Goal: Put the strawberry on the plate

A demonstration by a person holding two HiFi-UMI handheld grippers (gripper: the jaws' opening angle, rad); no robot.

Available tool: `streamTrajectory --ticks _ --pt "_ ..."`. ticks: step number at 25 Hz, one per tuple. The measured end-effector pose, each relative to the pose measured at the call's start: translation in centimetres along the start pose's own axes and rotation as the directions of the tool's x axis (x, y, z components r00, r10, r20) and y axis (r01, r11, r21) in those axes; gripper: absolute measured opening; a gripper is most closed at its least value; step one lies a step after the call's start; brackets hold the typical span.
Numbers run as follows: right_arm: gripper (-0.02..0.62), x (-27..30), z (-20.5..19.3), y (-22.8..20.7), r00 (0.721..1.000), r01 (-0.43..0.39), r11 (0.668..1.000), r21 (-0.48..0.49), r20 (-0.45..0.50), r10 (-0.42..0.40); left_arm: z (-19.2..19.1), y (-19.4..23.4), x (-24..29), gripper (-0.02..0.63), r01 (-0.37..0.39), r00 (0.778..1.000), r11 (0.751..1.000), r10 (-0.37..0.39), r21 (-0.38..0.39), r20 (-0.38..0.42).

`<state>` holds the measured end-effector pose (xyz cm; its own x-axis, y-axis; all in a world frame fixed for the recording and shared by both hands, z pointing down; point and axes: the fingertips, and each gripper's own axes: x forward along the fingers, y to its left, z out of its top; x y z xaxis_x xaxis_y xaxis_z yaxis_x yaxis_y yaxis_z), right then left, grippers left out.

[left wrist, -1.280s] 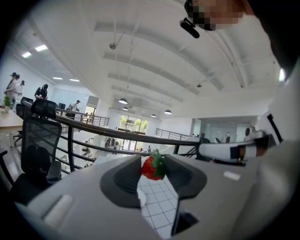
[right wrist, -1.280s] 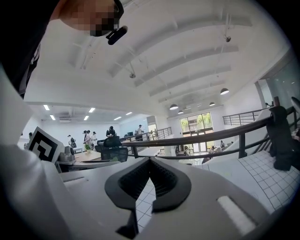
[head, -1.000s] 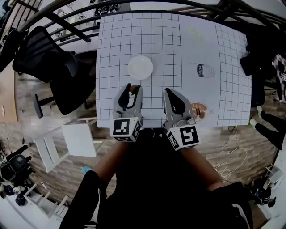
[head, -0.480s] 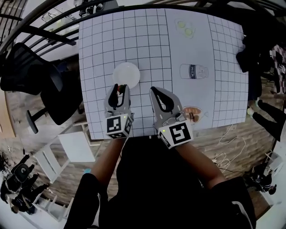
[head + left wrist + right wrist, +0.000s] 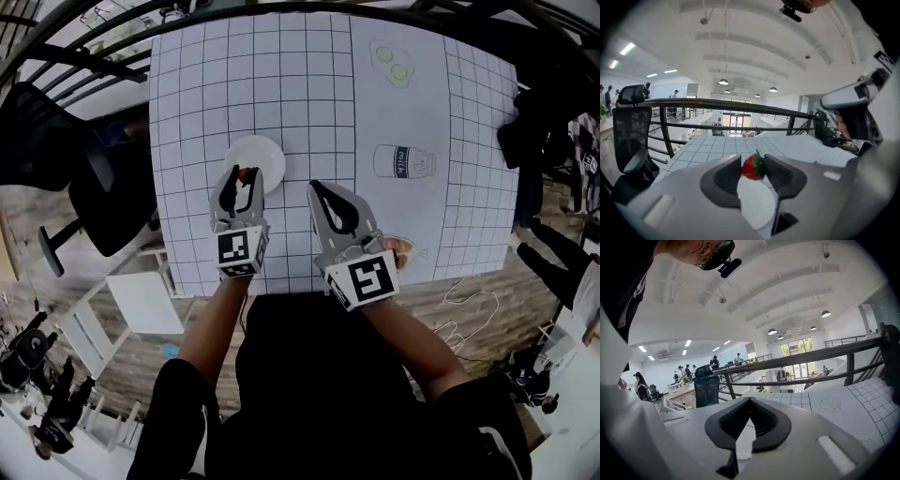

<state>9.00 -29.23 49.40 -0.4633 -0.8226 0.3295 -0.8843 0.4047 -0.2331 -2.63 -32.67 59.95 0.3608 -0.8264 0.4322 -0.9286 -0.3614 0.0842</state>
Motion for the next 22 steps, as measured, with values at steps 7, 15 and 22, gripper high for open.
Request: streamTrajectory --ticks 7,15,22 --pt "-0.003 0.4 -0.7 -1.7 1.000 0.029 1.000 0.011 -0.007 -0.029 -3.0 0.5 2.1 0.155 -0.006 0.999 0.999 0.009 0.053 -0.054" --pt "-0.003 -0.6 -2.0 -2.5 0.998 0.052 0.999 0.009 -0.044 -0.052 -5.4 1.3 4.1 0.156 0.012 0.994 0.998 -0.006 0.055 -0.108" --pt "-0.003 -0.4 -3.1 -1.3 0.996 0.057 0.997 0.048 -0.071 -0.053 -7.9 2.2 4.7 0.156 0.034 0.987 0.999 -0.029 0.030 -0.160"
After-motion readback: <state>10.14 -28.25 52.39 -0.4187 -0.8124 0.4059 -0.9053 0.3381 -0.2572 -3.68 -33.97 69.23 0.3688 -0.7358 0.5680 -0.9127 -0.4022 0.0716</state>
